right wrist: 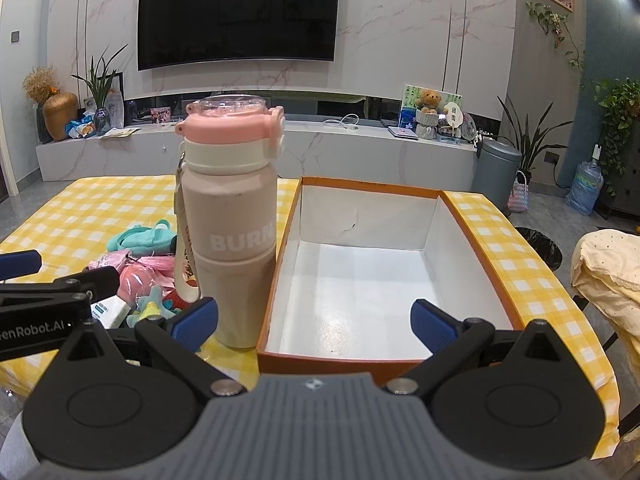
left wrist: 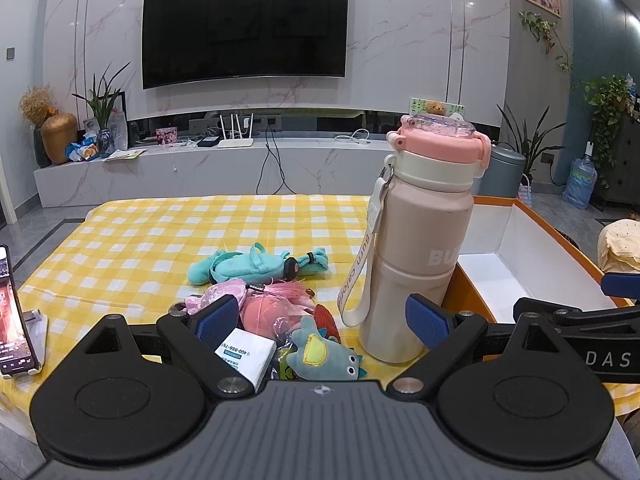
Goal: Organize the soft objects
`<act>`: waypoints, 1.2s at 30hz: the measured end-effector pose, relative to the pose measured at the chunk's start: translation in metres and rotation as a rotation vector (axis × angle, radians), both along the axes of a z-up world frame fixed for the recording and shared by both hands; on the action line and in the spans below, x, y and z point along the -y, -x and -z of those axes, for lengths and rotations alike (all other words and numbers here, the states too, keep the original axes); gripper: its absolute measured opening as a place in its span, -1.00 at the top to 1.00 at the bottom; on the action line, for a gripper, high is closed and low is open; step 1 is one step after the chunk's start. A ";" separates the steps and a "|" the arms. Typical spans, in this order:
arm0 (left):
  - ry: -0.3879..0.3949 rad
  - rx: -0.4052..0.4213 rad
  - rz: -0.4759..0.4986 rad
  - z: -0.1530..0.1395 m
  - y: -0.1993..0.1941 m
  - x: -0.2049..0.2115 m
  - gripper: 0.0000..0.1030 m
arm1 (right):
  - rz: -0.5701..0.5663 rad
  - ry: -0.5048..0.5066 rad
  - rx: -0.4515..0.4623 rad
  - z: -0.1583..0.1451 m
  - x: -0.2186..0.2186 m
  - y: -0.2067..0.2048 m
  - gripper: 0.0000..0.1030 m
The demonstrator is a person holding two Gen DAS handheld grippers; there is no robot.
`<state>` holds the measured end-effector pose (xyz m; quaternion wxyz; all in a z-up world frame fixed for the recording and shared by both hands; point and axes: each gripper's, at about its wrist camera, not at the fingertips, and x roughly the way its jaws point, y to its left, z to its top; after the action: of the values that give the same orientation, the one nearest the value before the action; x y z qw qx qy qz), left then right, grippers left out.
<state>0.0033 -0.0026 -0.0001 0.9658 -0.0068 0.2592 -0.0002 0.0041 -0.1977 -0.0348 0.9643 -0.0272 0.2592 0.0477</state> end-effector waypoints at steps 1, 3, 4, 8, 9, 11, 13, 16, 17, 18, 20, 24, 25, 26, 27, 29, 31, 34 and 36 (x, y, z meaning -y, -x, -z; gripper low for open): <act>0.000 0.000 0.000 0.000 0.000 0.000 -1.00 | 0.000 -0.001 -0.001 0.000 0.000 0.000 -0.95; 0.000 0.000 0.001 0.000 0.000 0.000 -1.00 | 0.000 -0.001 0.000 0.000 0.000 0.000 -0.95; 0.000 0.000 0.001 0.000 0.000 0.000 -1.00 | 0.000 -0.001 0.000 0.000 0.000 0.000 -0.95; 0.000 0.000 0.000 0.000 0.000 0.000 -1.00 | 0.000 -0.001 0.000 0.000 0.000 0.000 -0.95; 0.000 0.000 0.001 0.000 0.000 0.000 -1.00 | 0.000 -0.001 0.000 0.000 0.000 0.000 -0.95; 0.001 -0.001 0.001 -0.001 0.000 0.000 -1.00 | 0.000 -0.001 -0.001 0.000 0.000 0.000 -0.95; 0.001 0.000 0.001 0.000 0.000 0.000 -1.00 | 0.000 -0.001 -0.001 0.000 0.000 0.000 -0.95; 0.001 -0.001 0.000 -0.001 0.000 0.000 -1.00 | 0.000 0.000 0.000 0.000 0.000 0.000 -0.95; 0.001 -0.001 0.001 0.000 0.000 0.000 -1.00 | 0.000 -0.001 0.000 0.000 0.000 0.000 -0.95; 0.001 -0.001 0.000 -0.001 0.000 0.000 -1.00 | 0.000 0.000 -0.001 0.000 -0.001 -0.001 -0.95; 0.001 0.000 0.000 -0.001 0.000 -0.001 -1.00 | 0.000 -0.001 -0.002 0.000 -0.001 -0.001 -0.95; 0.001 0.000 -0.005 0.001 0.001 -0.002 -1.00 | -0.012 -0.002 -0.002 0.002 -0.002 0.000 -0.95; 0.001 0.000 -0.008 0.000 0.001 -0.003 -1.00 | -0.017 -0.002 -0.001 0.002 -0.004 0.000 -0.95; 0.002 0.000 -0.011 0.000 0.001 -0.005 -1.00 | -0.021 -0.002 0.002 0.003 -0.005 0.001 -0.95; 0.004 0.001 -0.014 0.000 0.002 -0.006 -1.00 | -0.025 -0.003 0.006 0.002 -0.005 0.000 -0.95; 0.007 0.004 -0.020 -0.001 0.003 -0.009 -1.00 | -0.034 -0.003 0.013 0.003 -0.007 0.001 -0.95; 0.006 0.005 -0.025 0.000 0.002 -0.011 -1.00 | -0.044 0.004 0.019 0.003 -0.010 0.001 -0.95; -0.002 0.011 -0.029 0.000 0.002 -0.015 -1.00 | -0.068 0.015 0.034 0.003 -0.014 0.002 -0.95; 0.004 0.010 -0.027 0.001 0.002 -0.019 -0.99 | -0.090 0.024 0.047 0.002 -0.019 0.003 -0.95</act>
<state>0.0018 0.0162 -0.0006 0.9670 -0.0120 0.2543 0.0121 0.0014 -0.1788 -0.0372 0.9666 -0.0517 0.2354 0.0871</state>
